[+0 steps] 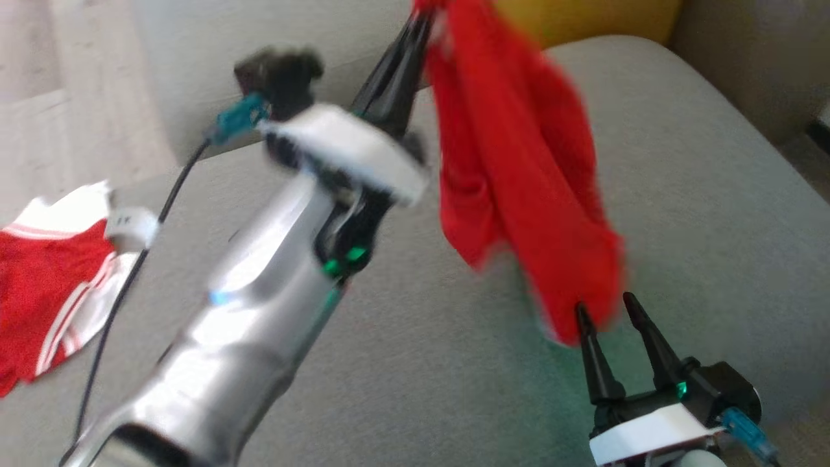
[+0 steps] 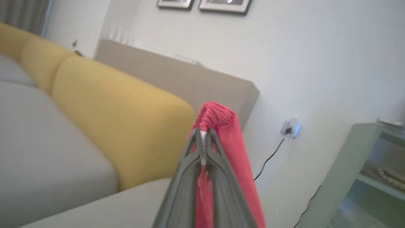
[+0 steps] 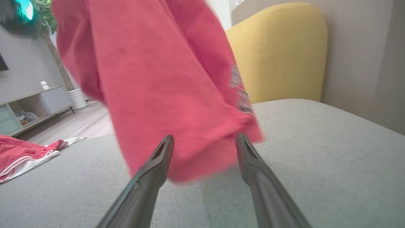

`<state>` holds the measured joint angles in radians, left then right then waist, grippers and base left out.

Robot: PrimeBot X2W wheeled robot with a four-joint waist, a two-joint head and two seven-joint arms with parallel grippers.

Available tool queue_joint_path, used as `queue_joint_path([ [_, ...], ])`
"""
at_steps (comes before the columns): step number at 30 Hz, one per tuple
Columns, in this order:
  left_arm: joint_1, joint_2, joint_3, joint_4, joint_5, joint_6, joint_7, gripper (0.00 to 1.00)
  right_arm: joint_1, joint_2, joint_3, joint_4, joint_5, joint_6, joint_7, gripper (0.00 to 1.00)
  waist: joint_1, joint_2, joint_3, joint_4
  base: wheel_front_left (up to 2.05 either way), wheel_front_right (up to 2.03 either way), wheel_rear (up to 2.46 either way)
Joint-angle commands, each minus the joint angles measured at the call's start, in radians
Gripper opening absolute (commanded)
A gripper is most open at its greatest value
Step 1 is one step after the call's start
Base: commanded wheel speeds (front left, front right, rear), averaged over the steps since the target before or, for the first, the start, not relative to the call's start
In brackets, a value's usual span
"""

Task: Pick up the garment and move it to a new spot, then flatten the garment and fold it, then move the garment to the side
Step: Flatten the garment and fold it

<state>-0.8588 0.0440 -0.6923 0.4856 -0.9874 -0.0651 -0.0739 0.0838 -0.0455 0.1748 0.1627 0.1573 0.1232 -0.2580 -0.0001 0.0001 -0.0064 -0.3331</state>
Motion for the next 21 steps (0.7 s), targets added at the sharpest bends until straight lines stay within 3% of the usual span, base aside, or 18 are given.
queue_joint_path([
  [1, 0.008, 0.044, 0.029, -0.007, -0.003, 0.006, 0.004, 0.00, -0.028, -0.005, 0.020, -0.034, 0.005, 0.008, -0.004, 1.00, 0.0001, -0.0001, -0.005, 0.046, 0.00, 0.00, 0.00],
  [5, 0.128, 0.133, 0.021, 0.097, -0.023, 0.009, 0.049, 0.00, -0.017, -0.005, 0.016, -0.024, 0.008, 0.008, -0.004, 1.00, 0.0001, -0.0001, 0.011, 0.105, 0.00, 0.00, 0.00],
  [10, 0.217, 0.215, 0.021, 0.182, -0.021, -0.006, 0.032, 0.00, -0.021, -0.005, 0.016, 0.019, 0.027, 0.008, -0.004, 1.00, 0.0001, -0.0001, 0.055, 0.166, 0.00, 0.00, 0.00],
  [21, 0.184, 0.234, 0.002, 0.205, -0.020, -0.055, -0.008, 0.00, -0.124, -0.005, 0.099, 0.227, 0.029, 0.008, -0.004, 1.00, 0.0001, -0.0001, 0.121, 0.234, 0.00, 0.00, 0.00],
])
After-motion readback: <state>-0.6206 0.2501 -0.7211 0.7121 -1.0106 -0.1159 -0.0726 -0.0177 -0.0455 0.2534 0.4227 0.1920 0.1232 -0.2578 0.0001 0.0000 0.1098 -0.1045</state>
